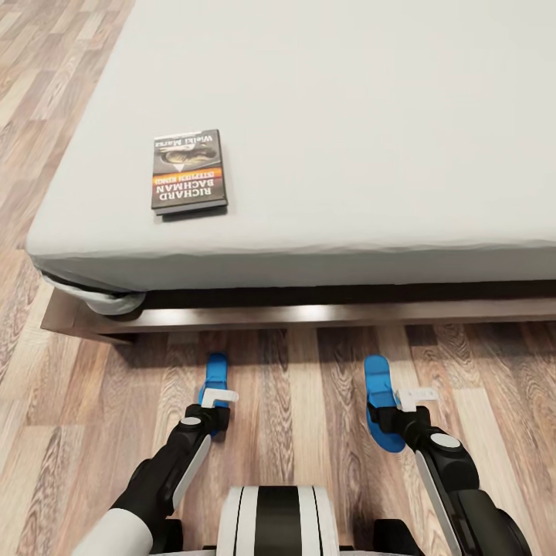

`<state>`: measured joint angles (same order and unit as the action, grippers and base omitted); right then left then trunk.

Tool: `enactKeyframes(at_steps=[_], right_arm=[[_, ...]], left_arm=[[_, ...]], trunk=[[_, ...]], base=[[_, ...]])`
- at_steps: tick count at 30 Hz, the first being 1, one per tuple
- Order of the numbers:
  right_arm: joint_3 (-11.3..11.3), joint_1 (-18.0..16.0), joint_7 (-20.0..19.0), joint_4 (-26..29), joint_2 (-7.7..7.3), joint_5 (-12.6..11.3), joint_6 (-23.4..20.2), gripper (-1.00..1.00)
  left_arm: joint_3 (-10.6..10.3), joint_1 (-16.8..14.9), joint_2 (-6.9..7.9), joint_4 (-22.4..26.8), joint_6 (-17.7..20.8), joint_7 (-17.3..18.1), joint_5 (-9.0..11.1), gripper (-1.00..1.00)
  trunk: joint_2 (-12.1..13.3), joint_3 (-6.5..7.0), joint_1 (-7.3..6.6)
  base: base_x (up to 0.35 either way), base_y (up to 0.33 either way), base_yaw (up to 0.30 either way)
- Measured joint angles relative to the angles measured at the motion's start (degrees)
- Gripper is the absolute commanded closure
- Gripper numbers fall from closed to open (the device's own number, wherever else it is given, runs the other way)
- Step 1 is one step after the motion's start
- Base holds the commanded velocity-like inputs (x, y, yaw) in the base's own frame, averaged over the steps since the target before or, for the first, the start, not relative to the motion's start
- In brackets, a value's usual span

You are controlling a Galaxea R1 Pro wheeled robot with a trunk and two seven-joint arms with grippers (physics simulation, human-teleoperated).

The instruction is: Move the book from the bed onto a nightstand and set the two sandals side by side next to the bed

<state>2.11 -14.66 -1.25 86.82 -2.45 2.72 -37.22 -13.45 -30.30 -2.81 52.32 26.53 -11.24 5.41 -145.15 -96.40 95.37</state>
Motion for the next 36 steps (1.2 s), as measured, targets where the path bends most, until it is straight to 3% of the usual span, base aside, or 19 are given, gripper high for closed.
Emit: enactKeyframes(at_steps=[10,18,25,36], right_arm=[[0.0,0.0,0.0,0.0,0.00,0.0,0.0,1.00],[0.0,0.0,0.0,0.0,-0.02,0.0,0.0,1.00],[0.0,0.0,0.0,0.0,-0.05,0.0,0.0,1.00],[0.0,0.0,0.0,0.0,-0.09,0.0,0.0,1.00]], left_arm=[[0.0,0.0,-0.03,0.1,0.0,0.0,0.0,1.00],[0.0,0.1,0.00,0.1,-0.5,0.0,0.0,1.00],[0.0,0.2,0.18,0.1,-7.0,0.2,0.0,1.00],[0.0,0.3,0.00,0.0,-8.1,0.3,0.0,1.00]], trunk=[[0.0,0.00,0.03],[-0.1,-1.77,0.23],[-0.1,-2.22,0.28],[-0.1,-2.22,0.26]], base=[[0.038,0.000,0.000],[0.000,0.000,0.000],[0.000,0.000,0.000],[0.081,0.000,0.000]])
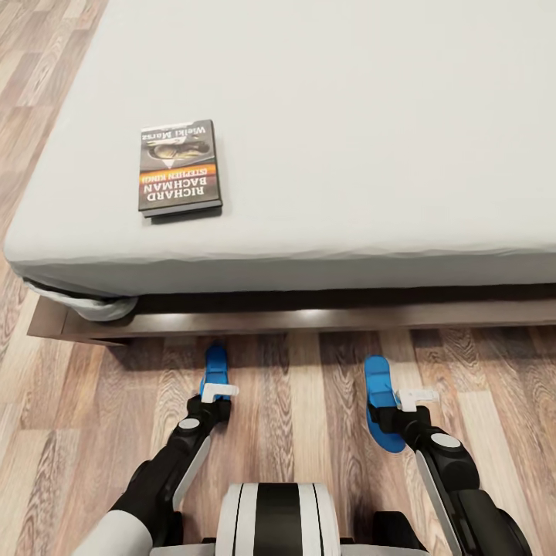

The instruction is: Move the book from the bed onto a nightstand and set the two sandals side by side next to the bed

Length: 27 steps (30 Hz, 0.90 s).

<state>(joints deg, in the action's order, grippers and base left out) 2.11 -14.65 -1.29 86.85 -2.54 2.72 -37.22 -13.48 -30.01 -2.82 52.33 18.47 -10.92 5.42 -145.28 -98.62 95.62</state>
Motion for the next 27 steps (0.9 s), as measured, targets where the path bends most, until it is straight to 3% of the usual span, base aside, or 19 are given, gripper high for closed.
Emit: enactKeyframes(at_steps=[22,27], right_arm=[[0.0,0.0,0.0,0.2,0.00,0.0,0.0,1.00],[0.0,0.0,0.0,0.3,0.00,0.0,0.1,1.00]], left_arm=[[0.0,0.0,-0.03,0.1,-0.1,0.0,0.0,1.00],[-0.1,0.0,-0.06,0.2,0.0,0.0,-0.2,1.00]], trunk=[[0.0,-0.45,0.08],[-0.1,-1.54,0.19]], base=[[0.022,0.000,0.000],[0.000,0.000,0.000]])
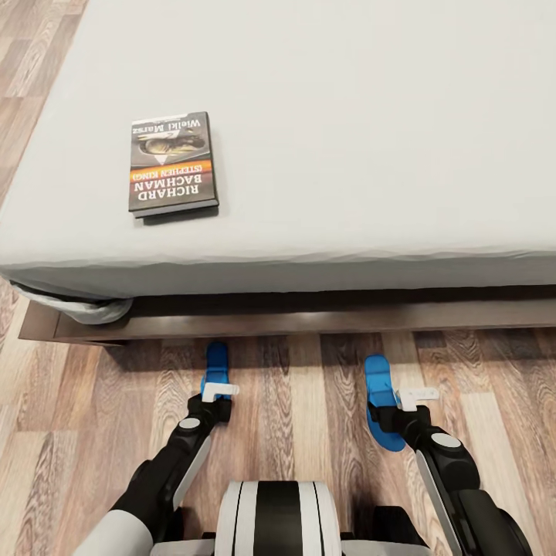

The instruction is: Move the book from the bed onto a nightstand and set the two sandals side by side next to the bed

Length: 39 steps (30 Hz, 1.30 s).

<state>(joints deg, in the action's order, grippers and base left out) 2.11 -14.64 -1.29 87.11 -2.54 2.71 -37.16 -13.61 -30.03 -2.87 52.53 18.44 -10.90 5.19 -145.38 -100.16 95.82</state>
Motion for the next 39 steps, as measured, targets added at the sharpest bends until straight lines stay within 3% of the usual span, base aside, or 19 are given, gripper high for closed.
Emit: enactKeyframes(at_steps=[17,18,19,32,39], right_arm=[[0.0,0.0,0.0,0.0,0.00,0.0,-0.1,1.00],[0.0,0.0,0.0,0.0,0.00,0.0,-0.1,1.00],[0.0,0.0,0.0,0.0,0.00,0.0,-0.1,1.00],[0.0,0.0,0.0,0.0,0.00,0.0,-0.1,1.00],[0.0,0.0,-0.1,-0.1,0.00,0.0,-0.1,1.00]], left_arm=[[-1.0,0.0,0.03,0.5,0.1,-0.6,-0.6,1.00],[-1.0,0.0,0.03,0.5,0.1,-0.6,-0.6,-1.00],[-1.1,0.1,0.02,-0.1,-0.1,-0.2,0.2,-1.00],[-1.4,0.1,0.02,-0.1,-0.1,-0.2,0.2,-1.00],[-1.4,0.1,0.02,-0.1,-0.1,-0.2,0.2,-1.00]], trunk=[[0.0,-0.67,-0.15],[0.0,-0.67,-0.15],[0.0,-0.68,0.08],[0.0,-0.68,0.09],[0.1,0.87,-0.09]], base=[[0.000,0.000,0.000],[0.000,0.000,0.000],[0.000,0.000,0.000],[0.000,0.000,0.000],[0.000,0.000,0.000]])
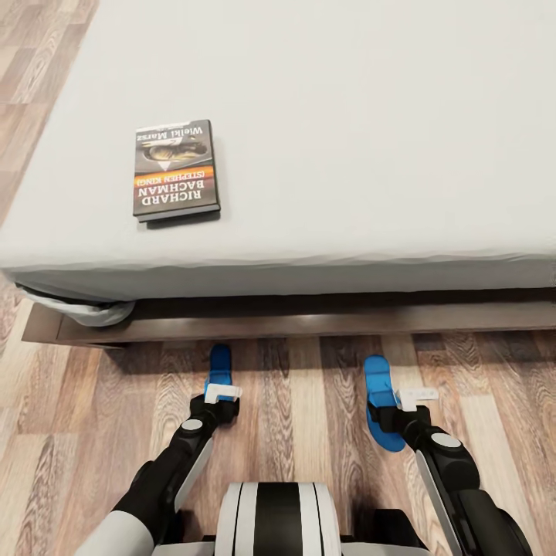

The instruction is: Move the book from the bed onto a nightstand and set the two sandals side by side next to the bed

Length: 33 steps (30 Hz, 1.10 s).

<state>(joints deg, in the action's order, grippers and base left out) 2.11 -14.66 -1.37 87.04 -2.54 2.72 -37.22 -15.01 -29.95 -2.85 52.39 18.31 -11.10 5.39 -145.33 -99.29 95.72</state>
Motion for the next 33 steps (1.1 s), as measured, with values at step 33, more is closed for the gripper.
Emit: enactKeyframes(at_steps=[33], right_arm=[[0.0,0.0,0.0,-1.2,0.00,-0.1,-0.2,1.00]], left_arm=[[-0.1,0.0,0.00,0.0,0.1,0.1,0.0,-1.00]], trunk=[[0.4,7.31,-0.84]], base=[[0.000,0.000,0.000]])
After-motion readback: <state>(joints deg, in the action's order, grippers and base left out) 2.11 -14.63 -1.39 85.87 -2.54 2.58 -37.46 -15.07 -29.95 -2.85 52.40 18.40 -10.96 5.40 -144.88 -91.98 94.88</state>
